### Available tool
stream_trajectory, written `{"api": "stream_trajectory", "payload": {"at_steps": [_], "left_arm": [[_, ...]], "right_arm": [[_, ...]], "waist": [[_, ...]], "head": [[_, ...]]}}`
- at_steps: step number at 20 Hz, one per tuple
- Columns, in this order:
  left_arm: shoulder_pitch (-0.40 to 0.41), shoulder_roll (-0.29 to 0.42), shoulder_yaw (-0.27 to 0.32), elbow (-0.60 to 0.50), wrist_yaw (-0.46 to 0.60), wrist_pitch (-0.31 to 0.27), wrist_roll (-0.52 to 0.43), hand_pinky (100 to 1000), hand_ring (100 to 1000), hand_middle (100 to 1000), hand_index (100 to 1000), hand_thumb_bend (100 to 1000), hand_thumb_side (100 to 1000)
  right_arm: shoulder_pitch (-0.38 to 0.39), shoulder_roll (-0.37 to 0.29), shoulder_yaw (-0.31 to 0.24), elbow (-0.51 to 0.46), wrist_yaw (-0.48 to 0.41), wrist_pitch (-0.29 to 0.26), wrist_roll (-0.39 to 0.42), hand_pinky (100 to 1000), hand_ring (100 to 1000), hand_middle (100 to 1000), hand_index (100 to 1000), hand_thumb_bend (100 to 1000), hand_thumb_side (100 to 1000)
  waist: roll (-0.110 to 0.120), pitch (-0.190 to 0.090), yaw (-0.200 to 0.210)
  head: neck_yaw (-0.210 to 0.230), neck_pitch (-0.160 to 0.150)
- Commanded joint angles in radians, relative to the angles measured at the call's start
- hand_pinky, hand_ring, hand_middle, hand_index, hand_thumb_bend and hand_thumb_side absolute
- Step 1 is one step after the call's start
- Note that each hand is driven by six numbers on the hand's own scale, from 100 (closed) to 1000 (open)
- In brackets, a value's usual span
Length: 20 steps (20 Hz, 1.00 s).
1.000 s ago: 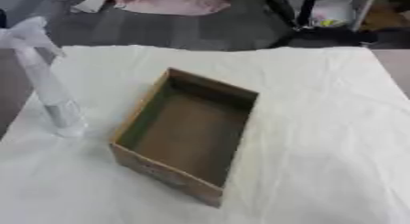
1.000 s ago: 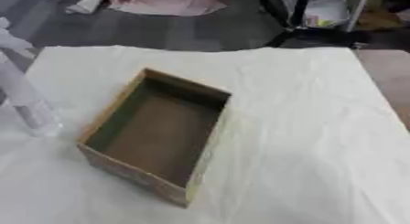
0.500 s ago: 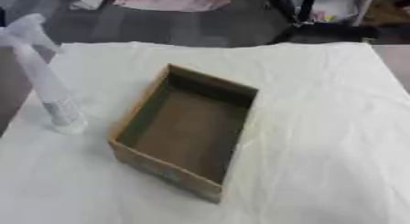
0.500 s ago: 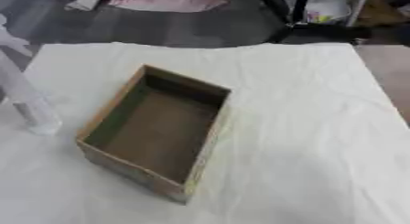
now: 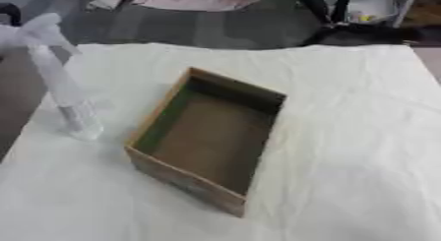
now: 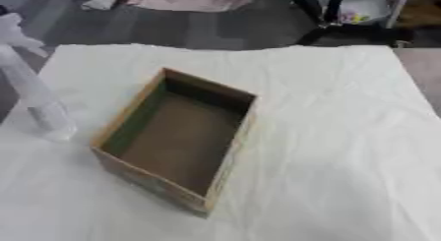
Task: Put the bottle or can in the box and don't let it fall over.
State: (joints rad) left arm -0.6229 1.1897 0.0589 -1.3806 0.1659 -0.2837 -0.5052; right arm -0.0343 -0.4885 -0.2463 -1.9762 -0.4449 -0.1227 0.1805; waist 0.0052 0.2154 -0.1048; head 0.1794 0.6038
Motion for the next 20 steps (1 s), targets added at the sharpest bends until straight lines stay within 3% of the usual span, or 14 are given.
{"api": "stream_trajectory", "payload": {"at_steps": [1,11,20], "left_arm": [[-0.032,0.019,0.006,0.009,-0.008,0.003,-0.054,714,728,734,902,134,825],[-0.135,-0.040,-0.011,0.076,-0.037,0.006,-0.216,711,724,729,900,145,816],[-0.195,-0.090,-0.038,0.121,-0.076,-0.003,-0.249,711,722,727,899,152,816]], "right_arm": [[-0.005,-0.032,-0.005,-0.024,-0.002,-0.001,0.004,946,950,1000,933,427,444],[-0.011,-0.031,0.002,-0.024,-0.006,0.002,0.012,947,950,1000,933,425,445],[-0.017,-0.028,0.006,-0.024,-0.007,0.006,0.017,947,950,1000,934,425,447]], "waist": [[0.001,-0.018,-0.003],[0.000,-0.018,-0.014],[0.001,-0.013,-0.024]], "head": [[0.020,-0.025],[0.035,-0.054],[0.037,-0.063]]}}
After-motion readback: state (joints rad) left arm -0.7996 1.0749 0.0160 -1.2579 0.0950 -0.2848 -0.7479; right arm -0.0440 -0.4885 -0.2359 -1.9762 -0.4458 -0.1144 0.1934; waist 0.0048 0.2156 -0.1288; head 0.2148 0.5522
